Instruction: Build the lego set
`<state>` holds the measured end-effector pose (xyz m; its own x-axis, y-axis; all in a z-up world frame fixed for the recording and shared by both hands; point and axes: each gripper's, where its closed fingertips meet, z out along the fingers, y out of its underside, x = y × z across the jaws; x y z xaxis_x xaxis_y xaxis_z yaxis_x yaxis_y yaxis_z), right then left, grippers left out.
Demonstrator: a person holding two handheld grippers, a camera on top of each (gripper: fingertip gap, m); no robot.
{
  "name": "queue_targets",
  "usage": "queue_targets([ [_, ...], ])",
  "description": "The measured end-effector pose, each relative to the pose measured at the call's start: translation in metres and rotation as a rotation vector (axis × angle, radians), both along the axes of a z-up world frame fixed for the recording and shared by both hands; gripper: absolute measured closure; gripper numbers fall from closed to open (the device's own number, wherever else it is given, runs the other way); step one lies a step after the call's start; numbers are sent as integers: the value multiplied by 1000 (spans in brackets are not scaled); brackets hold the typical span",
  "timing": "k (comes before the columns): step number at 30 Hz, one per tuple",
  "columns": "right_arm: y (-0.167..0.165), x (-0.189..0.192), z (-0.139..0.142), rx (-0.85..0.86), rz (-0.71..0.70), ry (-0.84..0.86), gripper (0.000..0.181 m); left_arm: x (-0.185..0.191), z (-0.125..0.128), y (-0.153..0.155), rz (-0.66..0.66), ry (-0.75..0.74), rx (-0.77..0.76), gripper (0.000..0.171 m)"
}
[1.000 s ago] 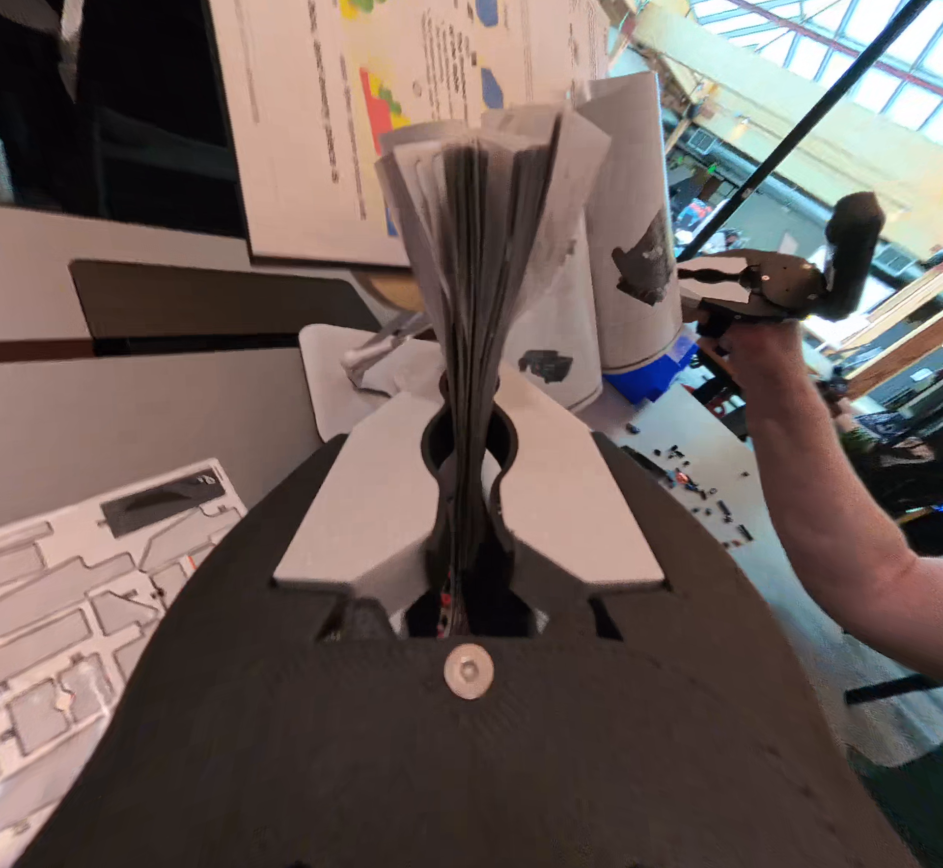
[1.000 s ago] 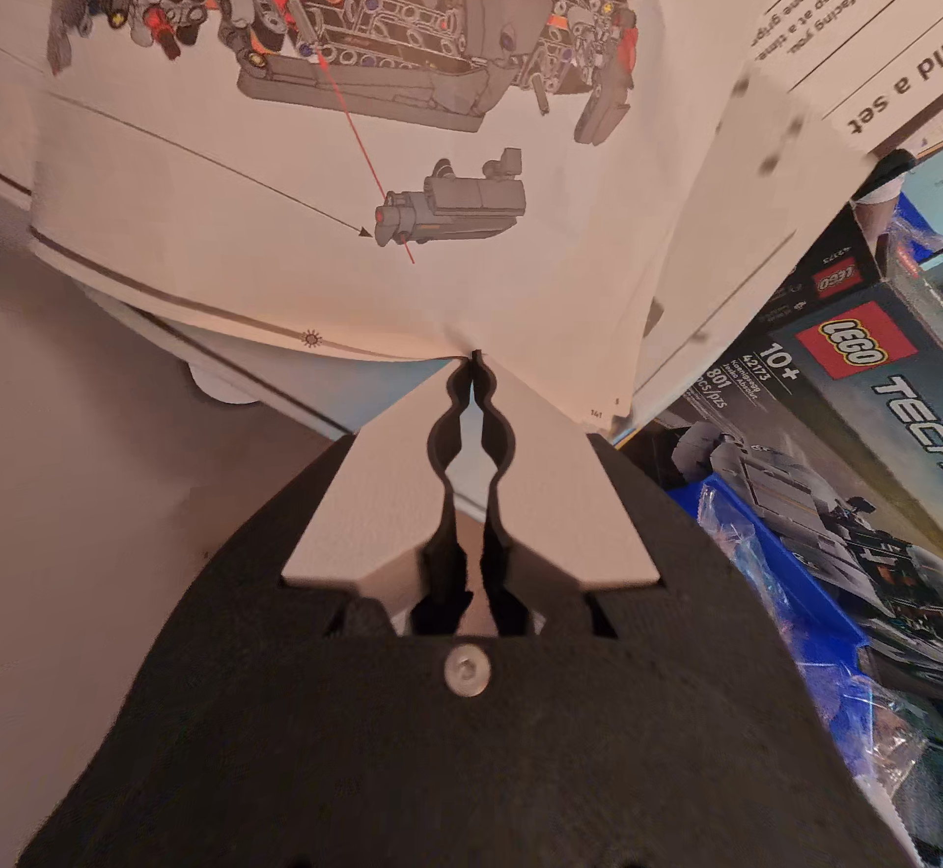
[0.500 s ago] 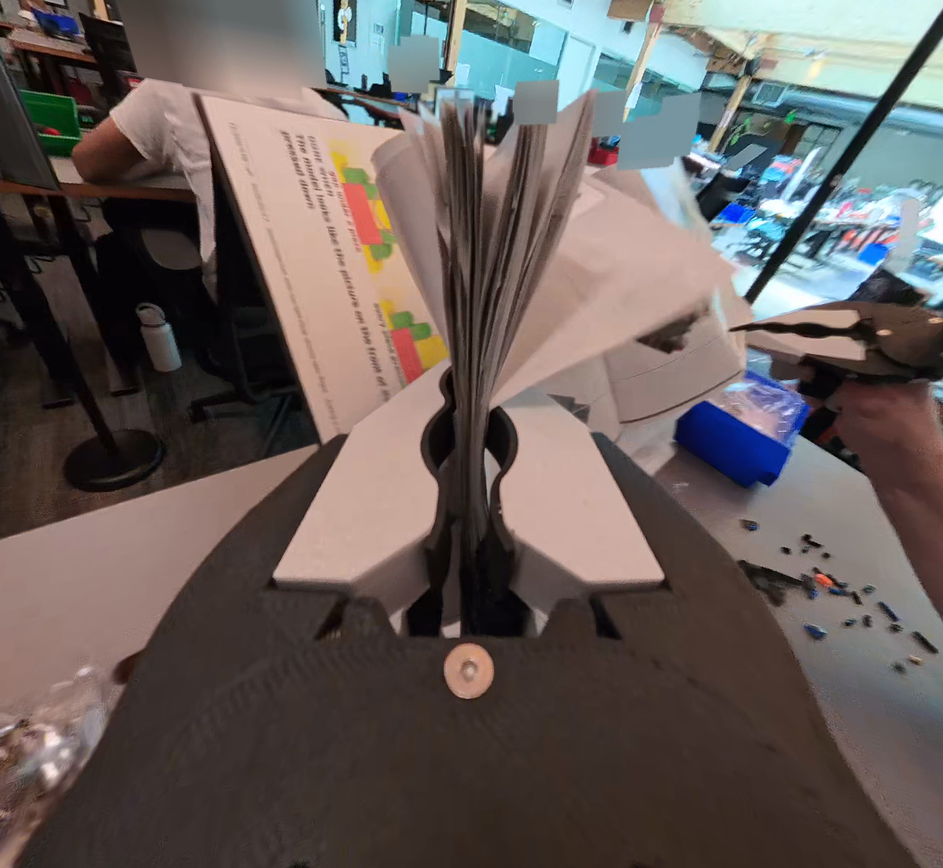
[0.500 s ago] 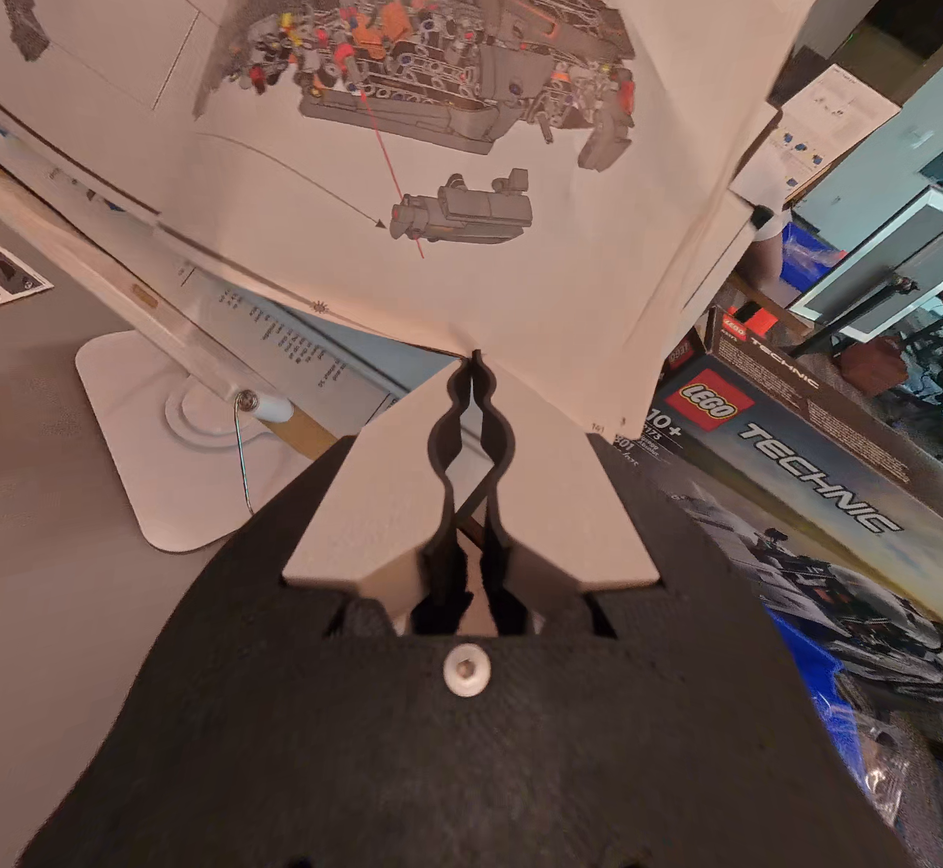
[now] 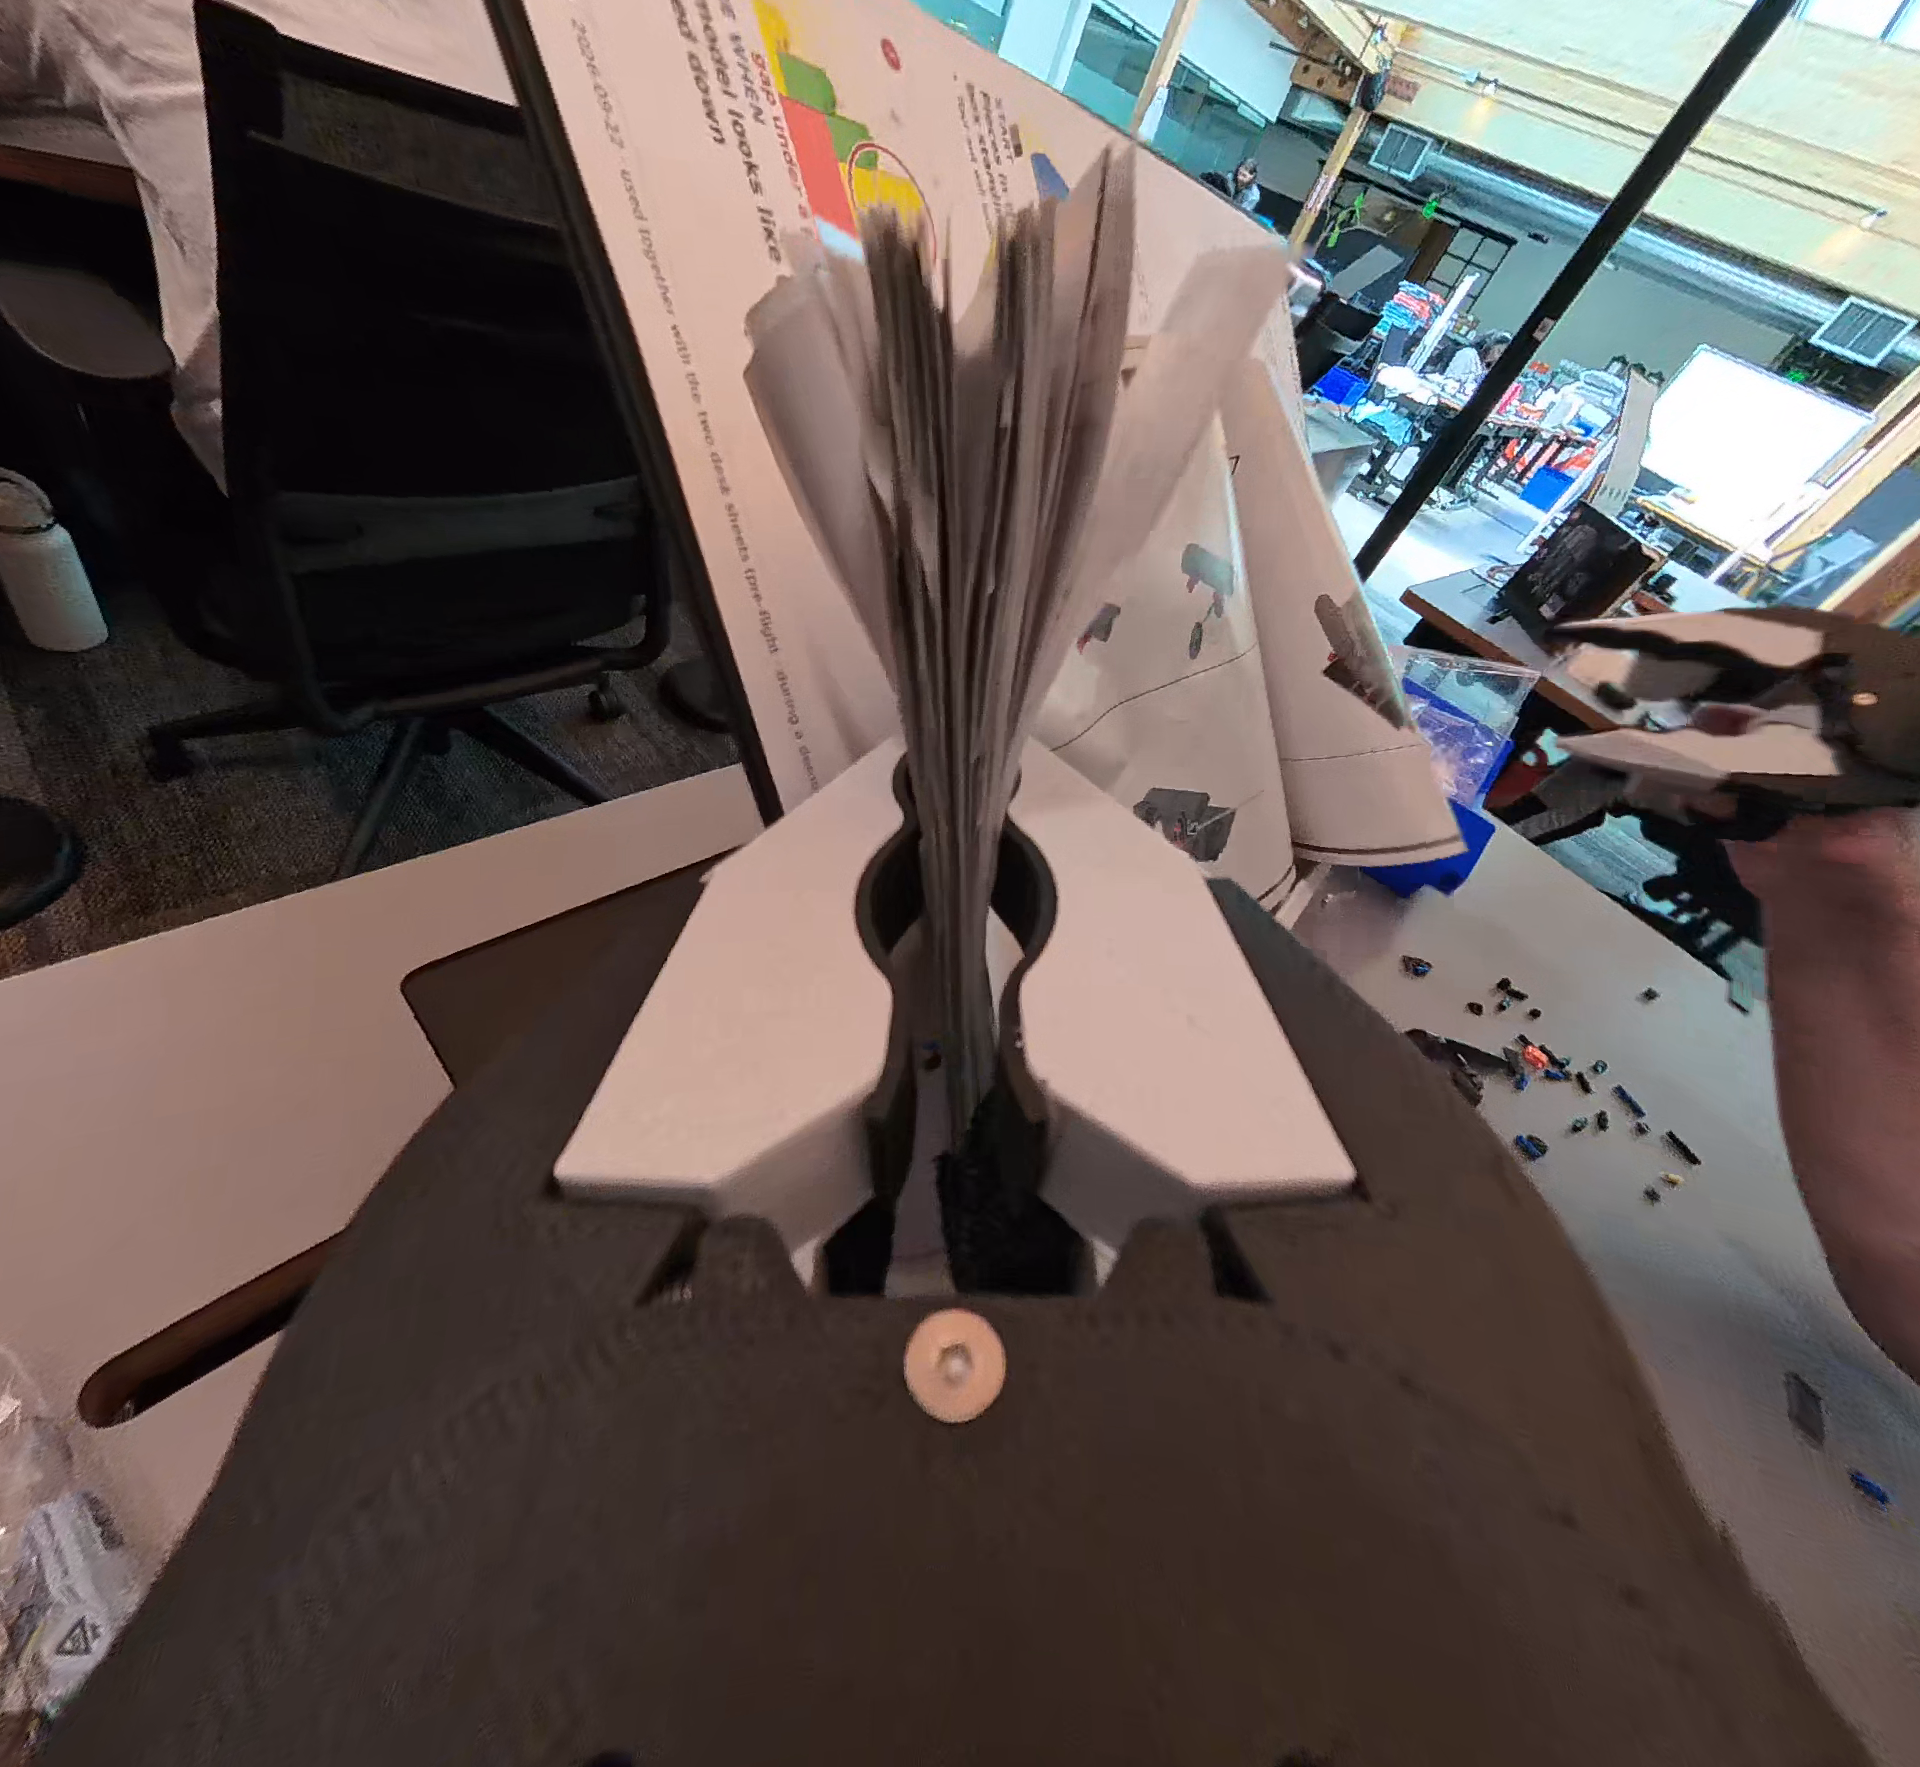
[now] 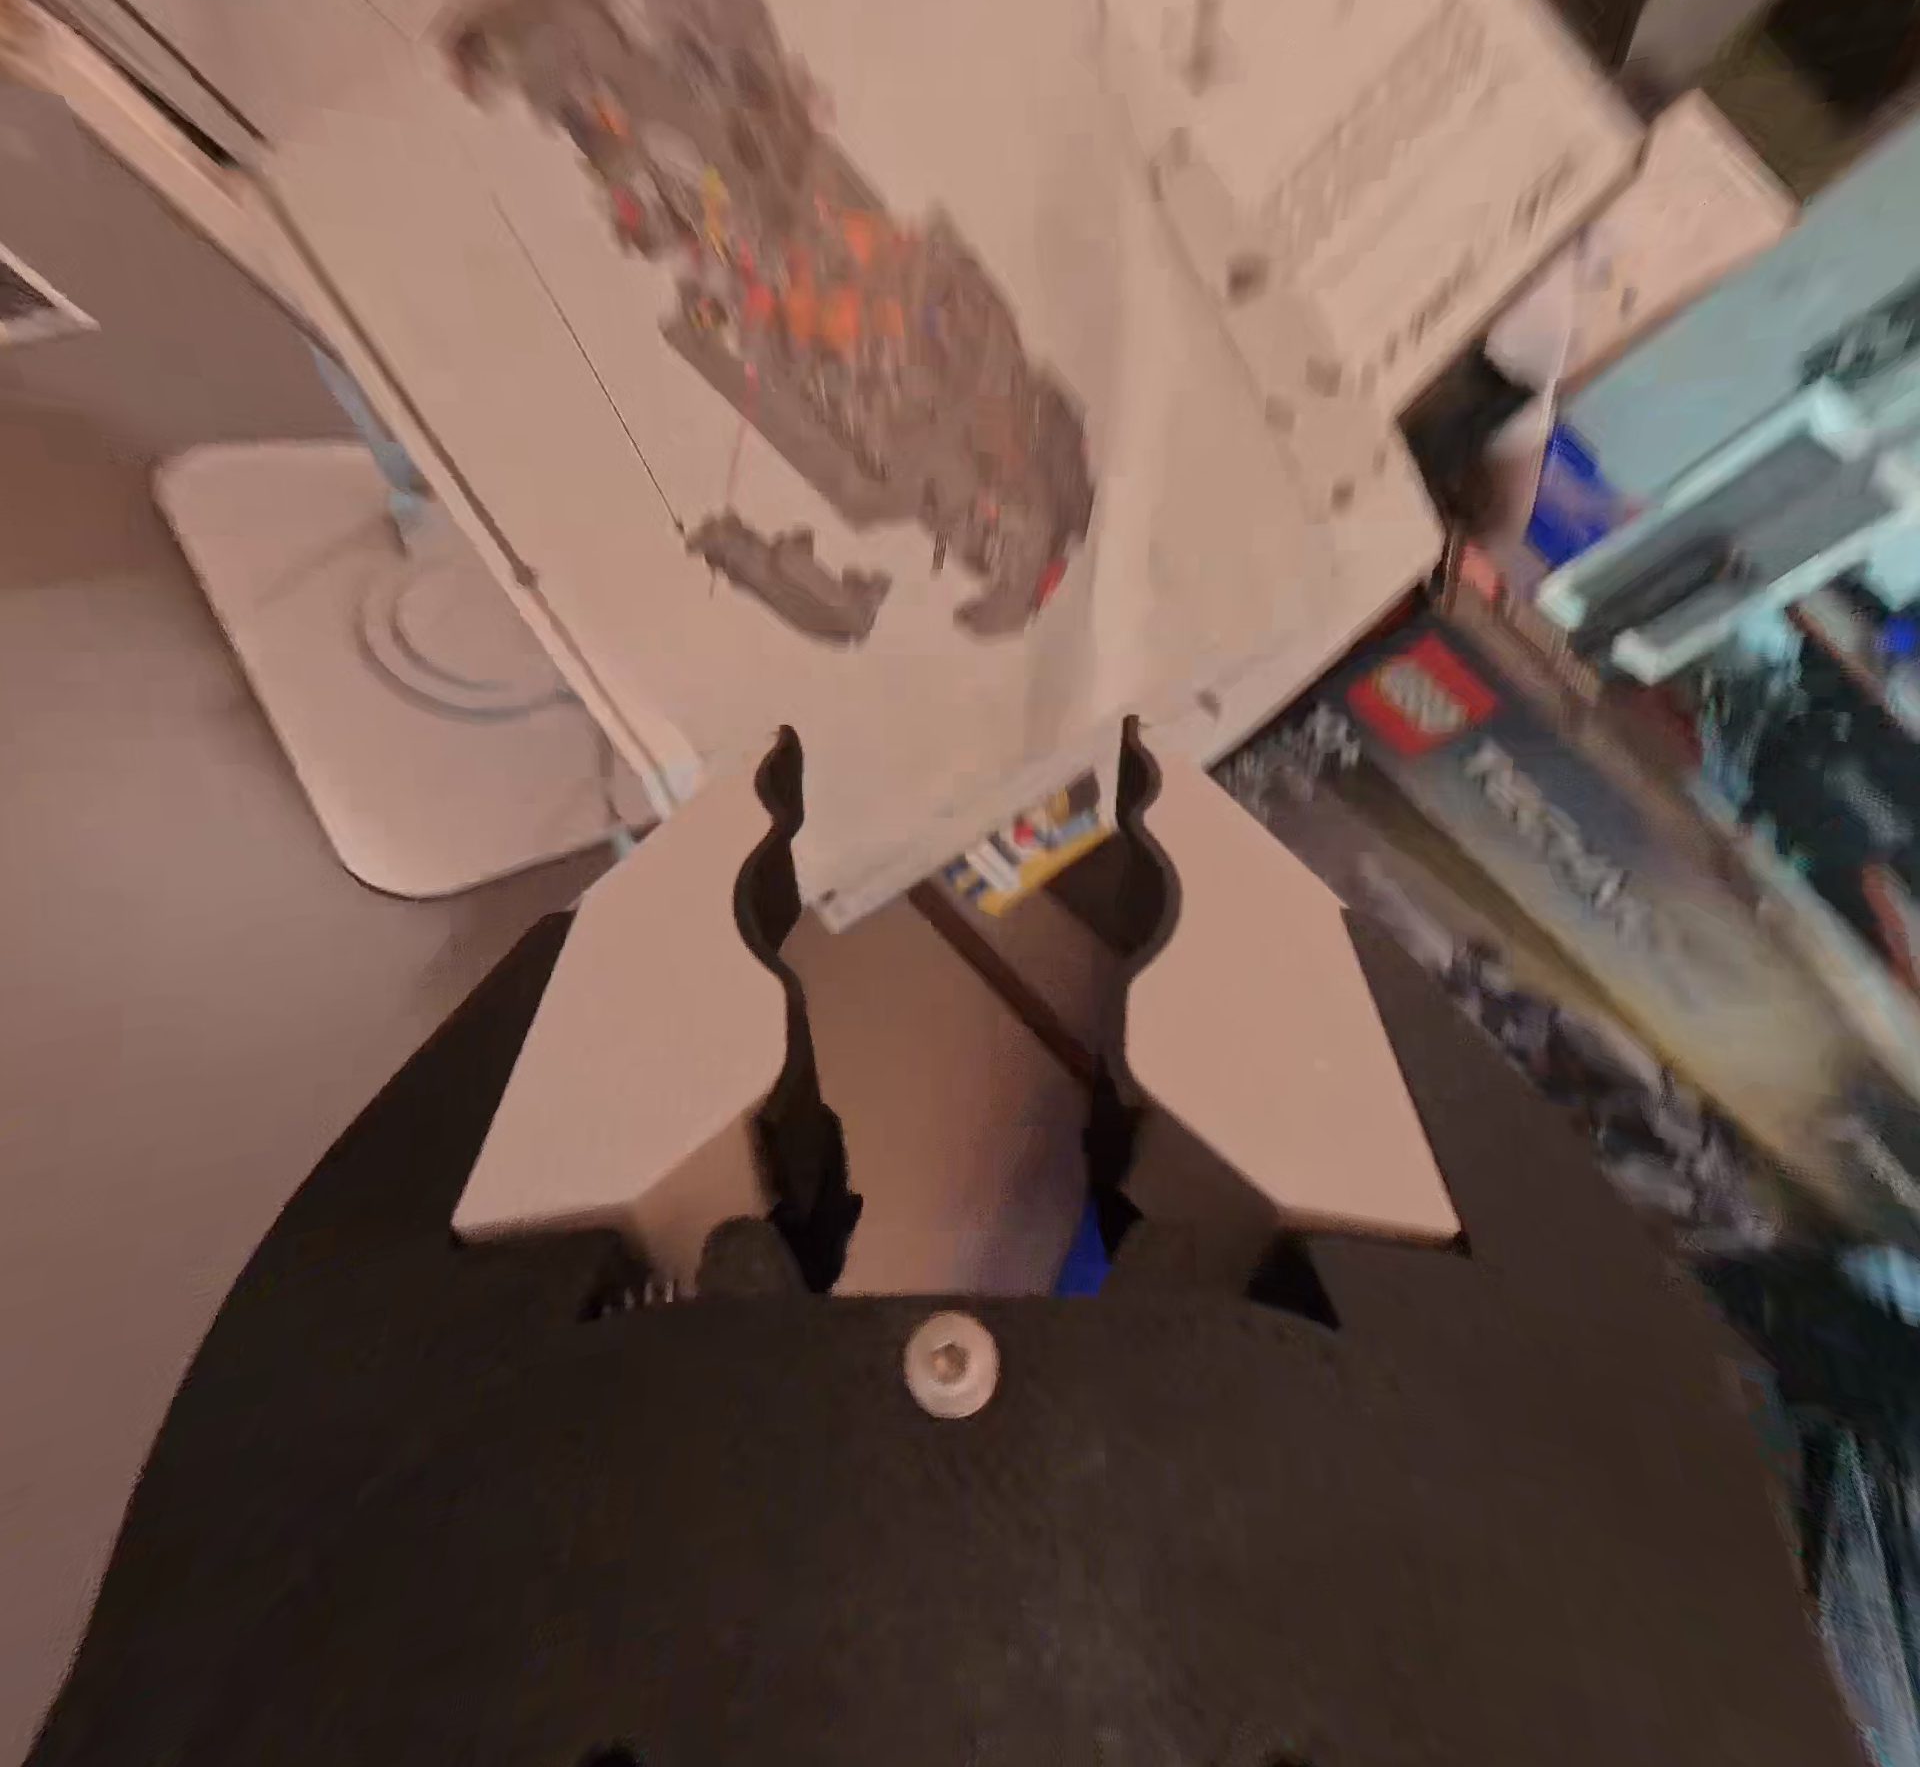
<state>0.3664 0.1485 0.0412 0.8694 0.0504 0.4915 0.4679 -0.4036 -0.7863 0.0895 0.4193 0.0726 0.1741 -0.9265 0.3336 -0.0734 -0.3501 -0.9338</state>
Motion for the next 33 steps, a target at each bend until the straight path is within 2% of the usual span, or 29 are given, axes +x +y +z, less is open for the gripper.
queue_targets([
  [1, -5, -28, 19, 61, 106, -36, 123, 1, -1, 1, -7, 7, -5, 167],
  [2, -8, -64, 32, 89, 234, -82, 135, 2, -1, 1, -16, 8, -10, 166],
  [3, -4, -100, 35, 74, 335, -142, 138, 3, -1, 2, -29, 4, -17, 166],
  [6, 32, -202, 5, -37, 586, -391, 145, 5, -2, 4, -37, 10, -9, 166],
  [9, 91, -253, -40, -142, 655, -594, 154, 5, -3, 4, -47, 5, -20, 166],
  [11, 130, -260, -67, -213, 634, -677, 163, 2, -4, 3, -51, 3, -19, 166],
  [13, 157, -259, -88, -290, 614, -701, 160, 2, -4, 3, -66, -5, -19, 165],
  [15, 170, -266, -91, -273, 632, -697, 173, 1, -6, 4, -81, -7, -34, 166],
  [17, 175, -268, -92, -286, 628, -691, 181, 2, -8, 5, -94, 0, -27, 166],
  [20, 175, -270, -88, -299, 637, -598, 181, 0, -11, 7, -105, -6, -28, 165],
  [28, 180, -272, -70, -252, 608, -119, 181, 0, -16, 9, -128, -20, -32, 166],
  [33, 173, -273, -66, -229, 661, -58, 181, 1, -20, 12, -130, 13, -27, 166],
])
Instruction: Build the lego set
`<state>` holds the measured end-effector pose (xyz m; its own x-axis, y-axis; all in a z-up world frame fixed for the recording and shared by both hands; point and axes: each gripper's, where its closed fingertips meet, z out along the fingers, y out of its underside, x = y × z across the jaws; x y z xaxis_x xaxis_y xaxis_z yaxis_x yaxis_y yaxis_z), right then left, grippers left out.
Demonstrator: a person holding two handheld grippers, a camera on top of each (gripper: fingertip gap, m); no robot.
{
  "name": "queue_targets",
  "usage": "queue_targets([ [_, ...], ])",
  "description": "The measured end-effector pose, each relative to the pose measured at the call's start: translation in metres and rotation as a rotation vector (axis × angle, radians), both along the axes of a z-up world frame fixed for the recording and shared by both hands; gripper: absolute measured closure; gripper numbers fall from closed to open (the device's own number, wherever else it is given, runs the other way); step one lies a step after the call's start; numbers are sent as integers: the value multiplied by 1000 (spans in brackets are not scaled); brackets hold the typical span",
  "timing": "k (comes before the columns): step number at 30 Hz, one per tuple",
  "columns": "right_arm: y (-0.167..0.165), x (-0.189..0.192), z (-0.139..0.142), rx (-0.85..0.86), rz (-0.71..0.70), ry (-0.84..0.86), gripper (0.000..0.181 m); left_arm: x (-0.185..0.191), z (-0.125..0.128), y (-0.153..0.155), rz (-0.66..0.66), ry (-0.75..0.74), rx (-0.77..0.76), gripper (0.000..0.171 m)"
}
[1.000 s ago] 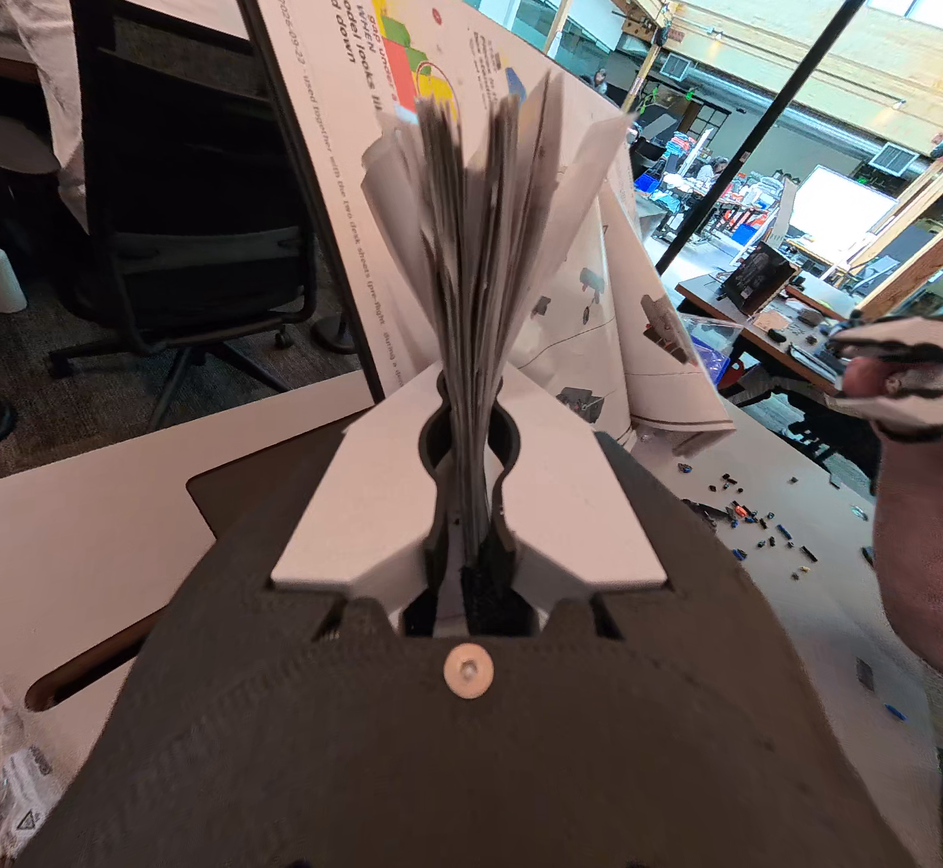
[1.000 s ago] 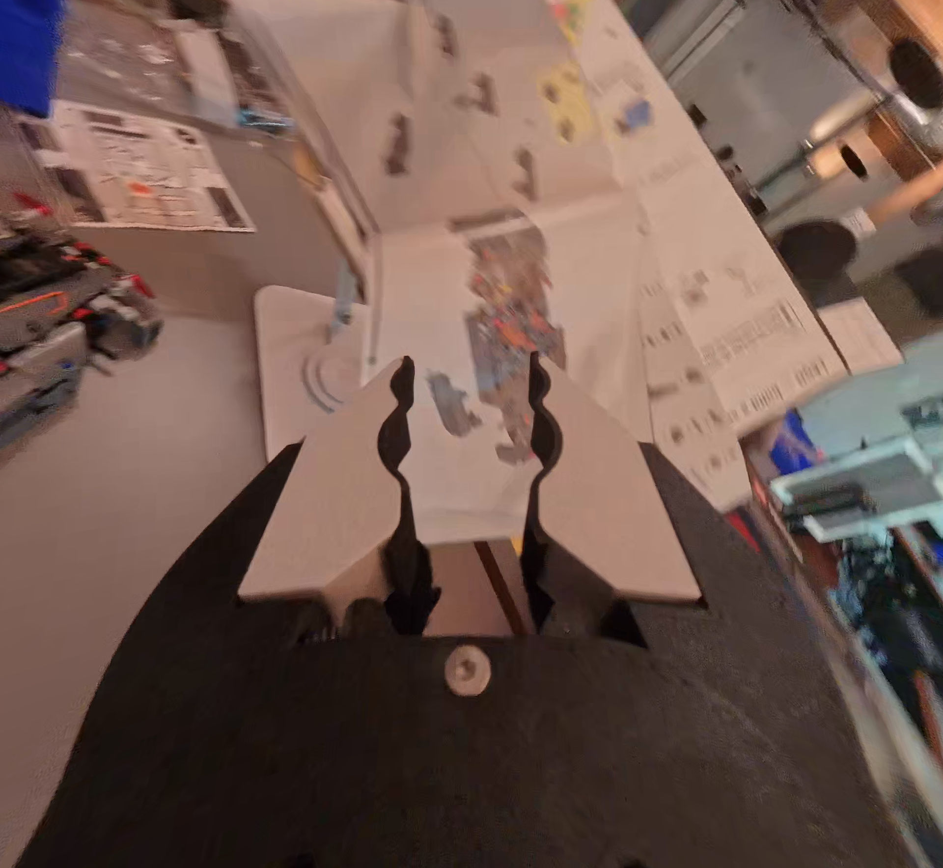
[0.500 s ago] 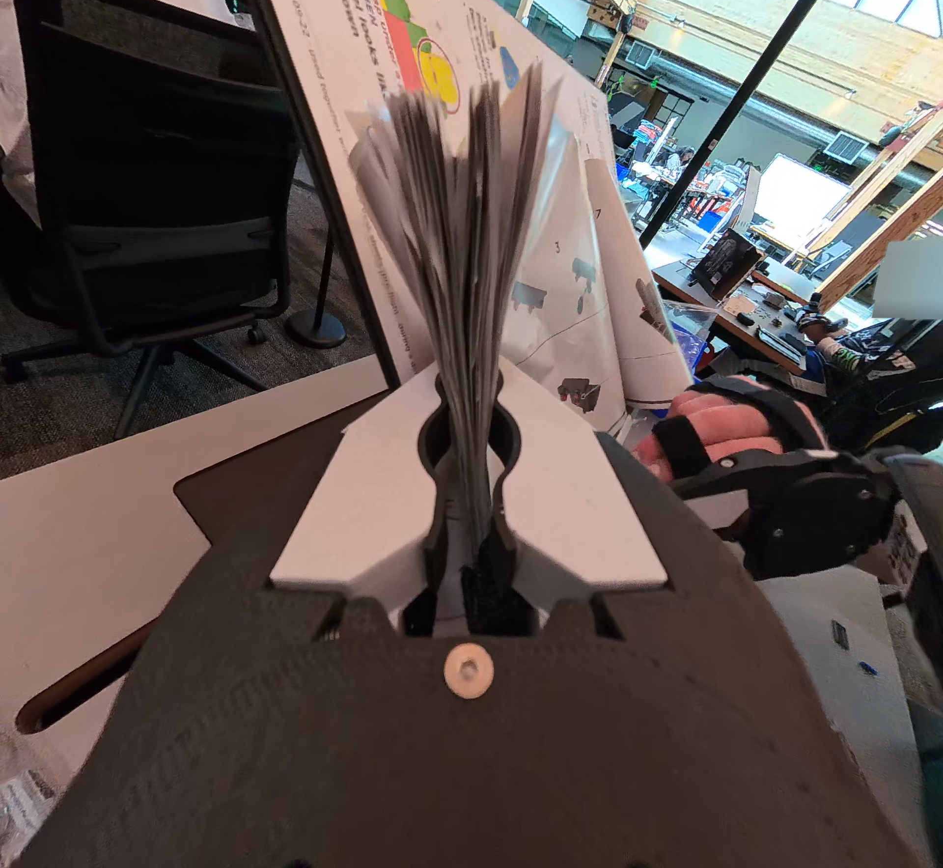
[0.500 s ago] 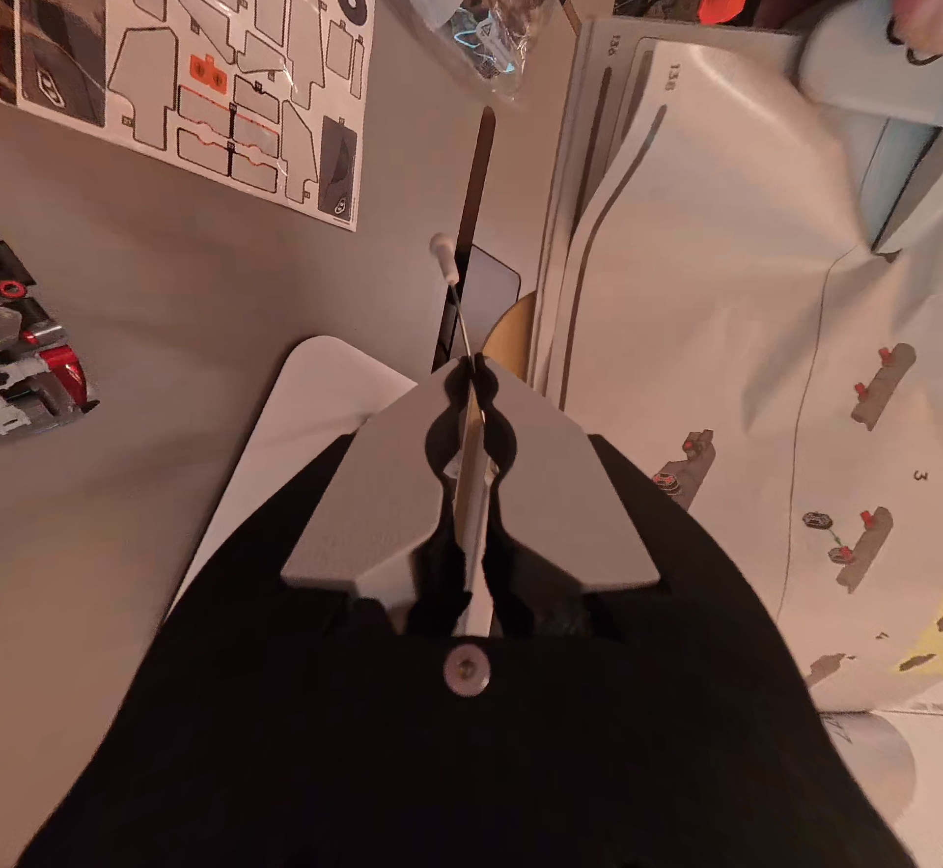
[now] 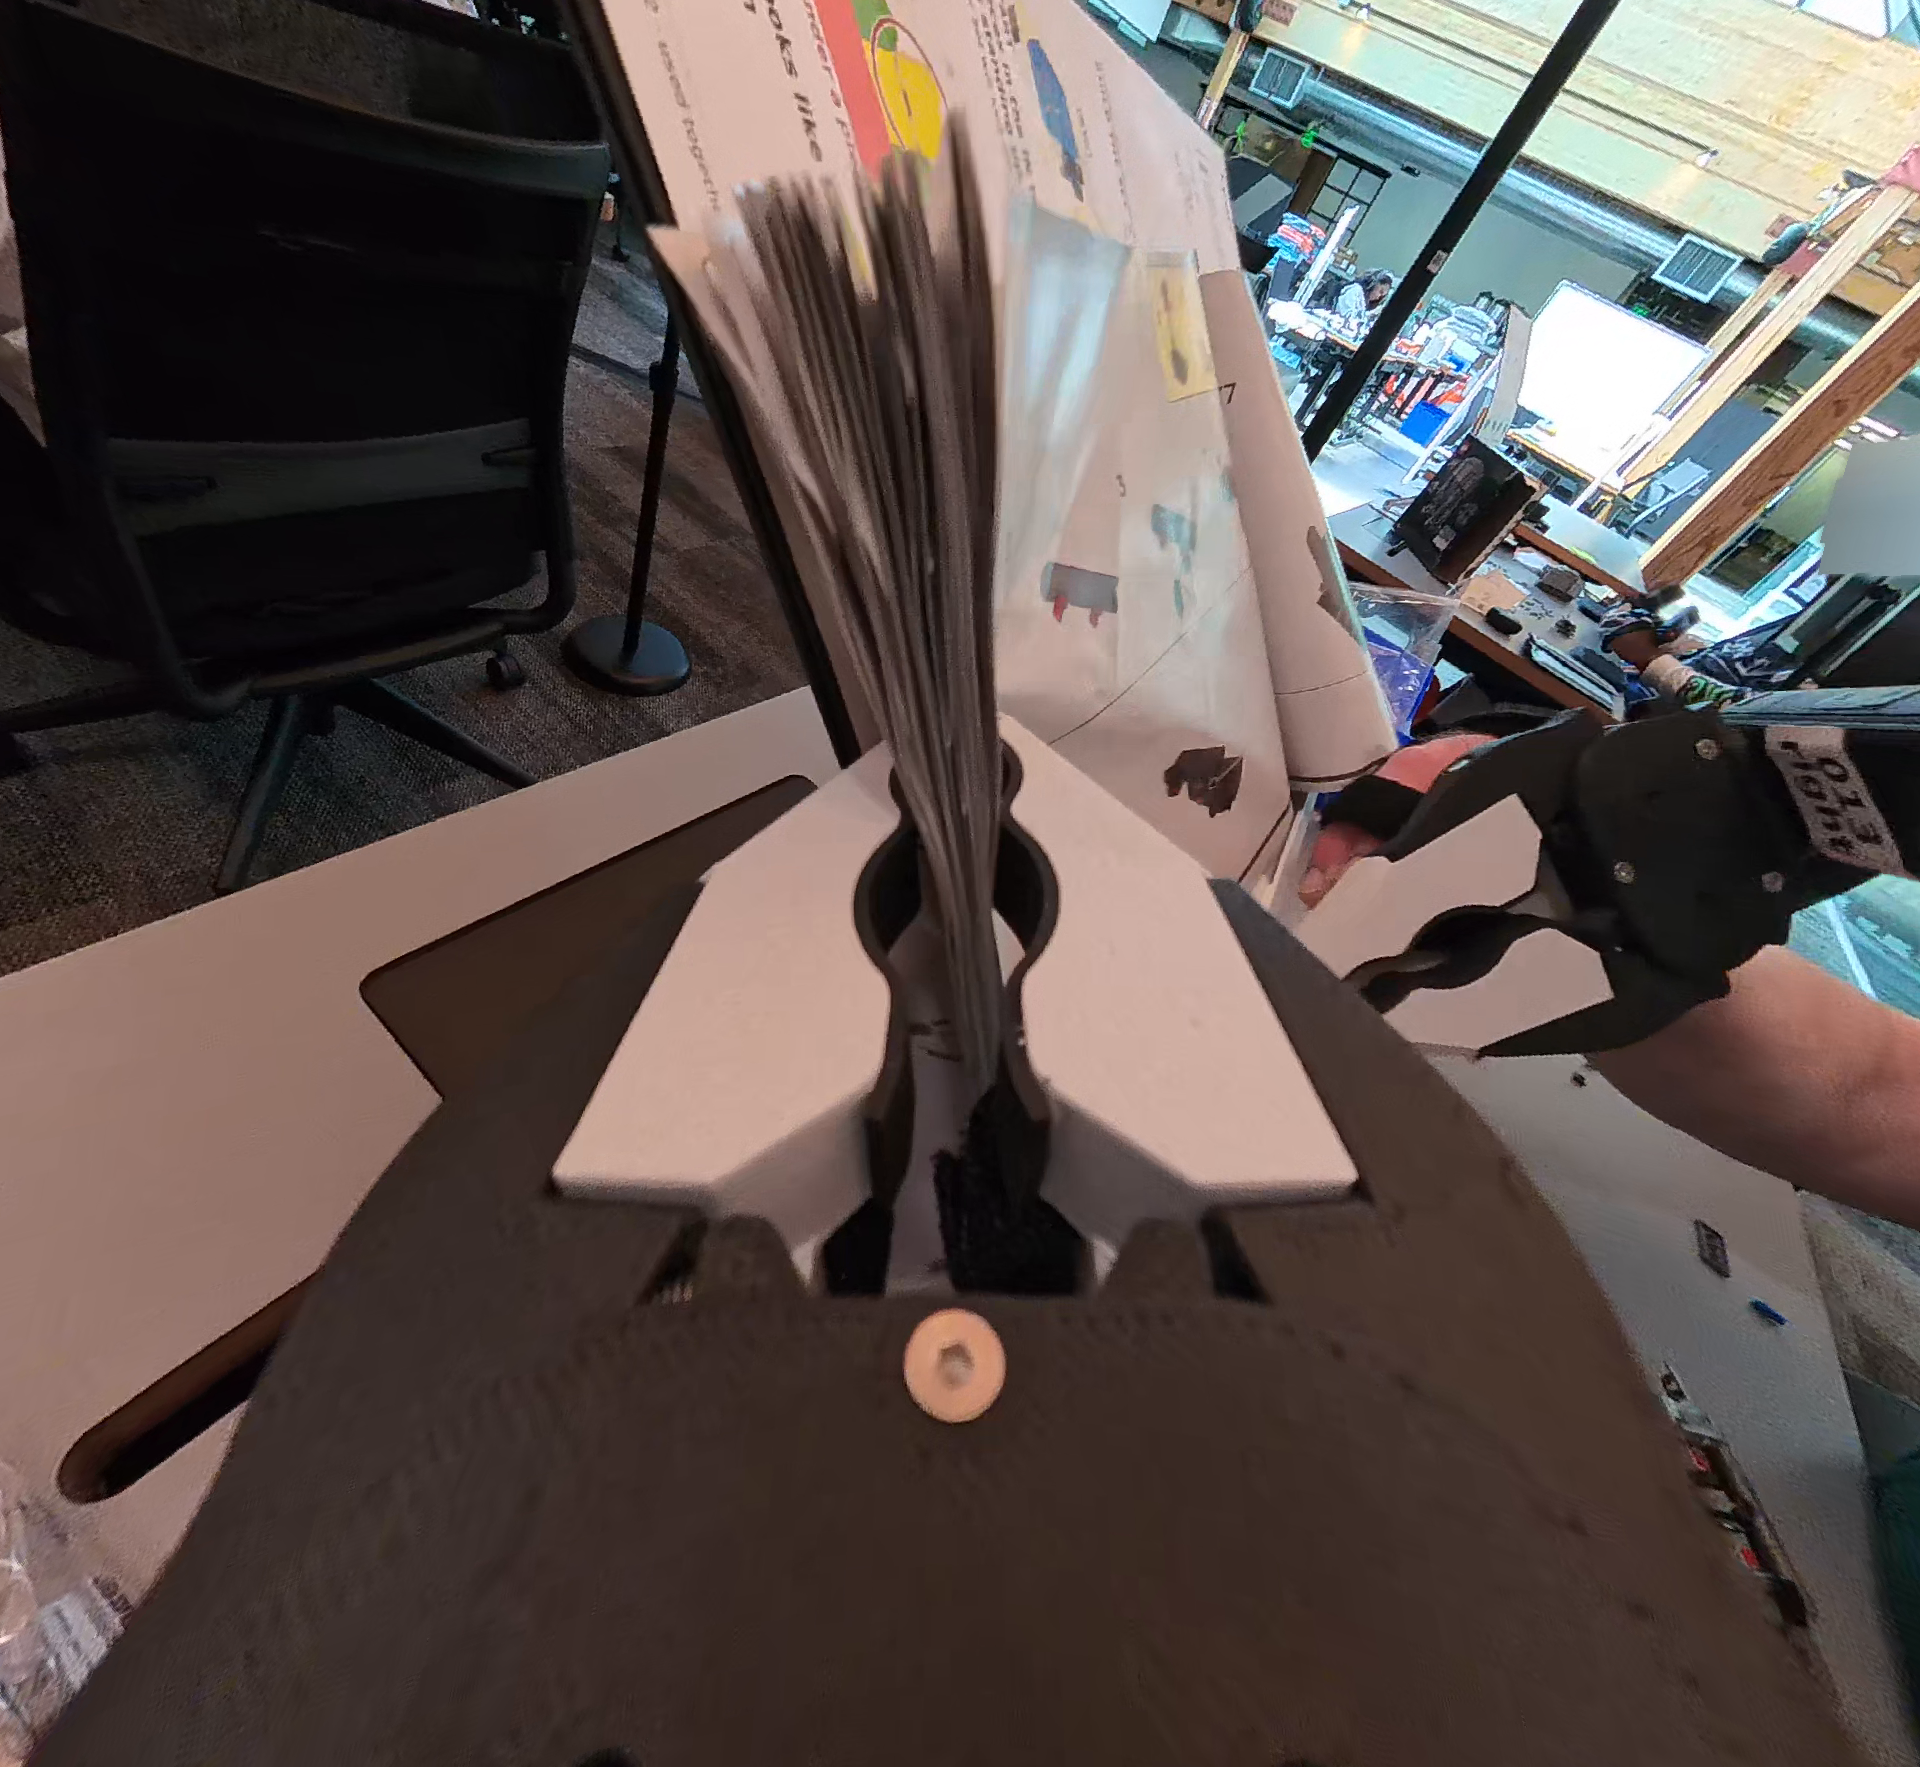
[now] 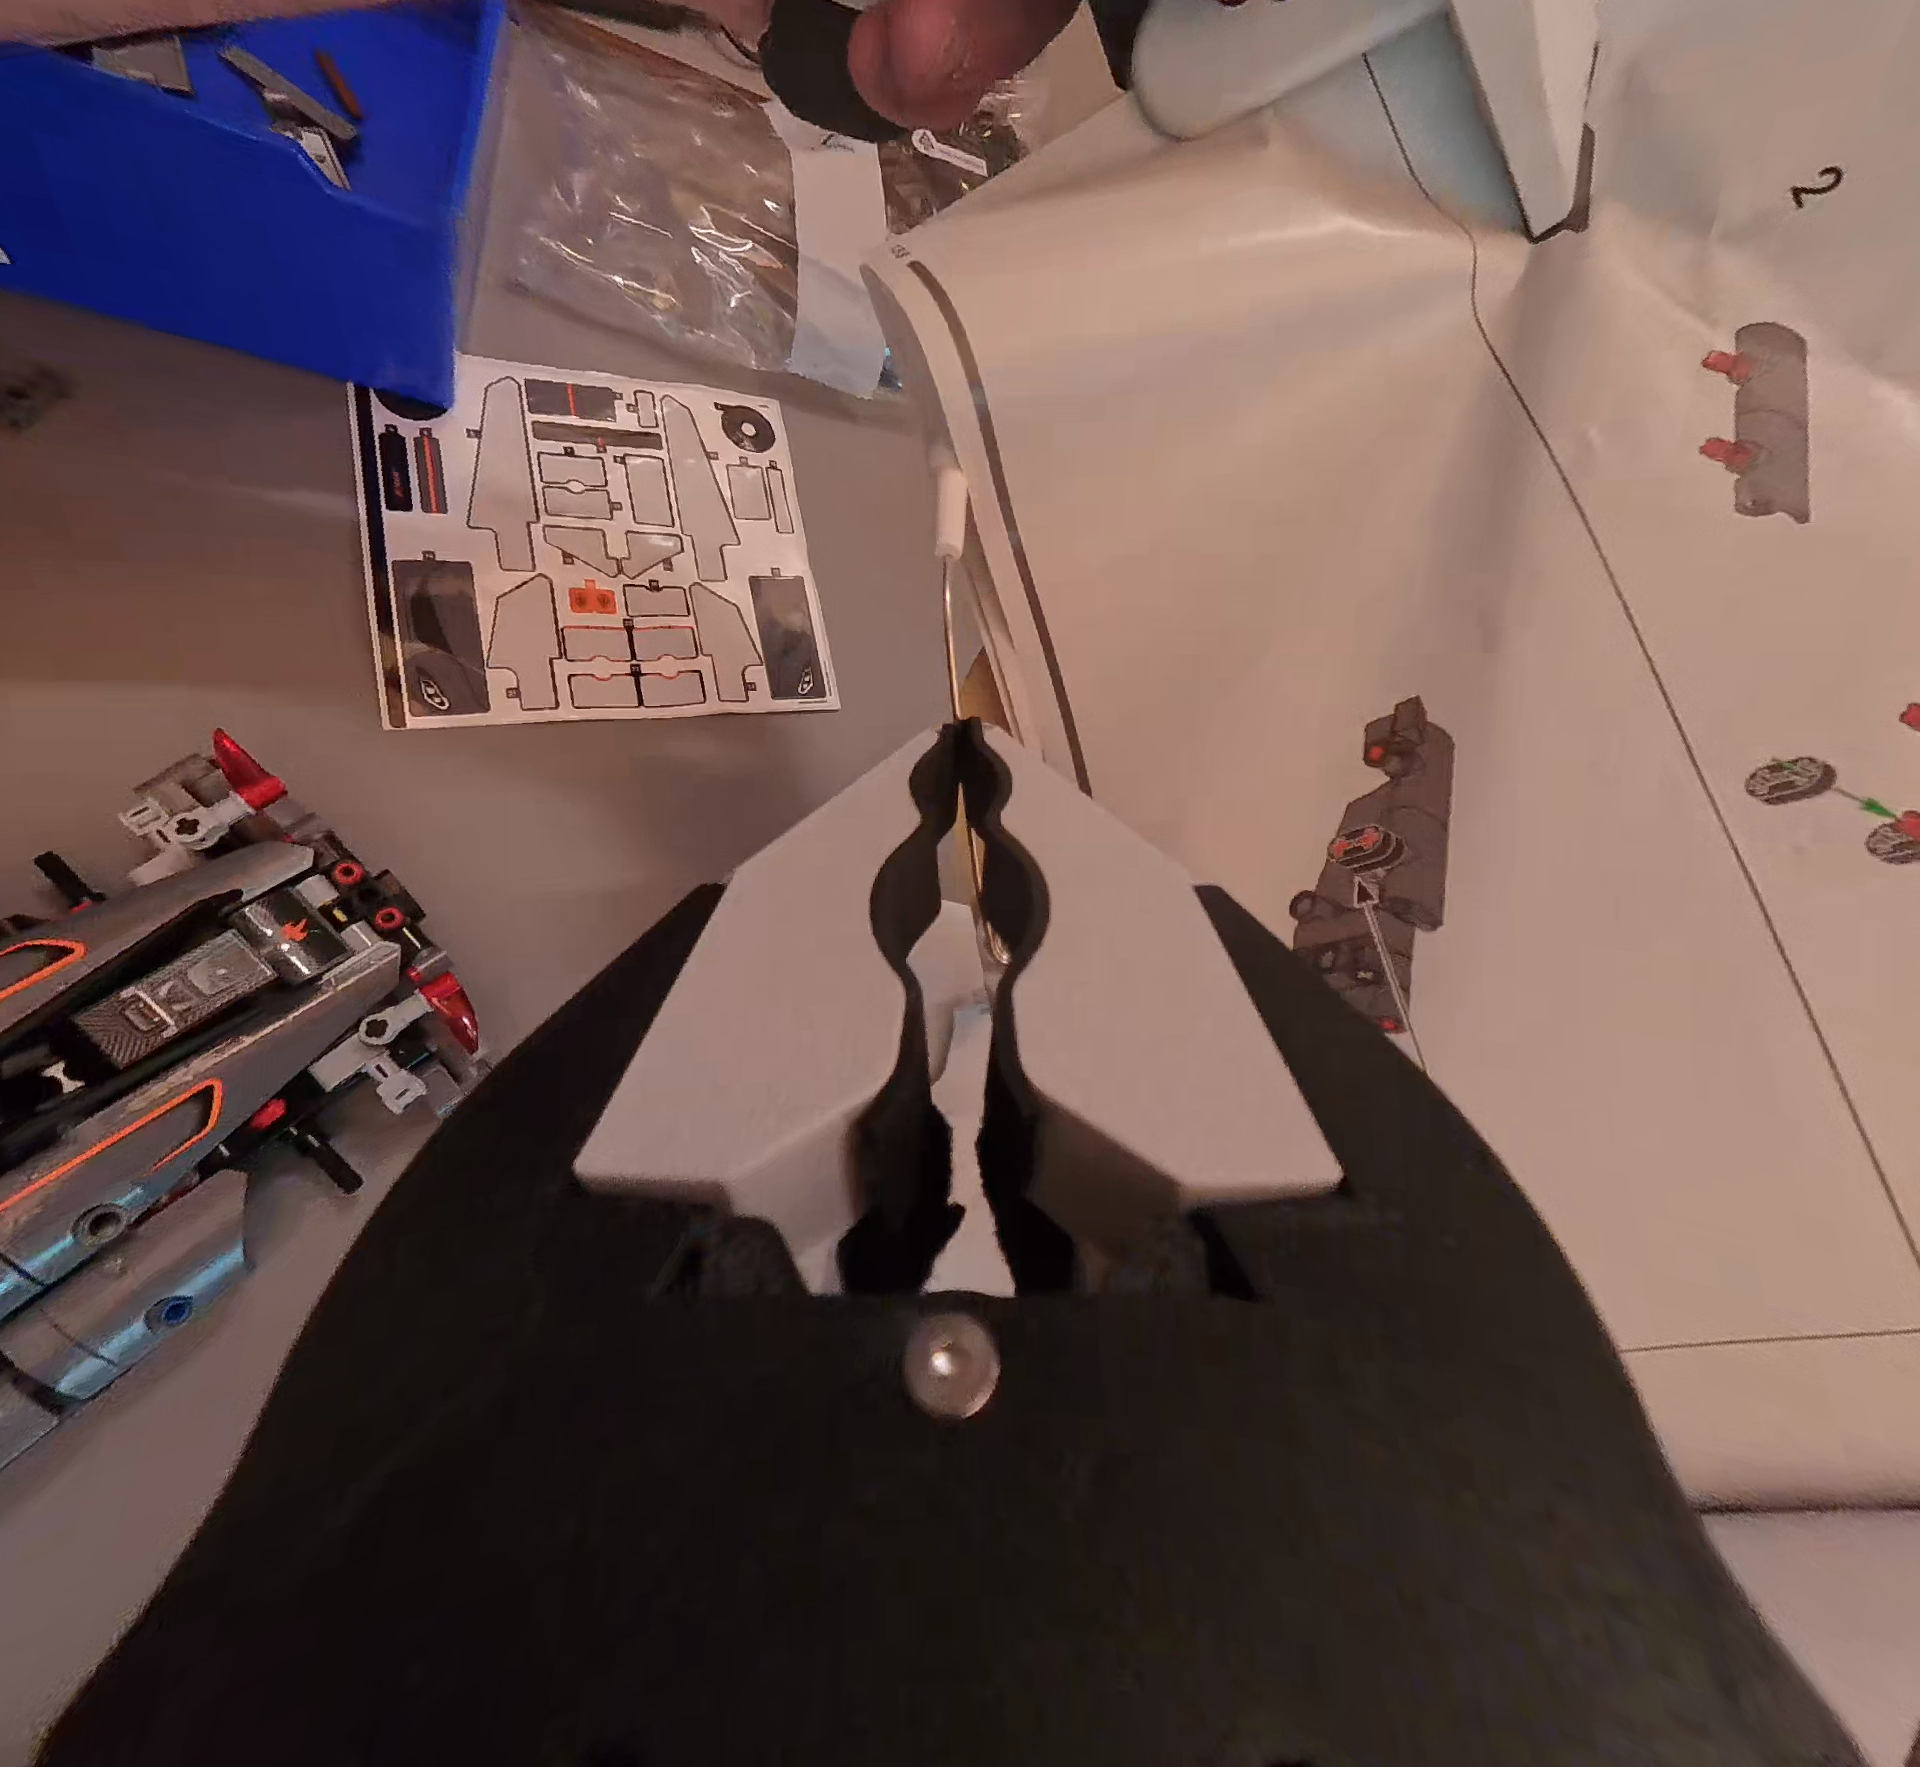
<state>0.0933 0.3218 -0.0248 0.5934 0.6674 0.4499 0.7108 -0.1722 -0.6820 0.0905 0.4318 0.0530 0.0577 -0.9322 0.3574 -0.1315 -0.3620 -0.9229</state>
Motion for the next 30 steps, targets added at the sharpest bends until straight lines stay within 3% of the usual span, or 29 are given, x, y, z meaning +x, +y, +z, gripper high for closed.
queue_targets([
  [7, -4, -2, -3, 39, 38, -48, 181, -1, -1, 0, -24, -28, 8, 167],
  [17, -2, 1, 10, 54, -16, 250, 181, -1, -1, 0, -45, -35, -1, 168],
  [26, -8, -2, -8, 55, 67, 25, 181, -2, 2, 0, -111, -39, -39, 168],
  [30, -10, -3, -2, 36, 80, 149, 181, -3, 2, -2, -121, -65, 13, 167],
])
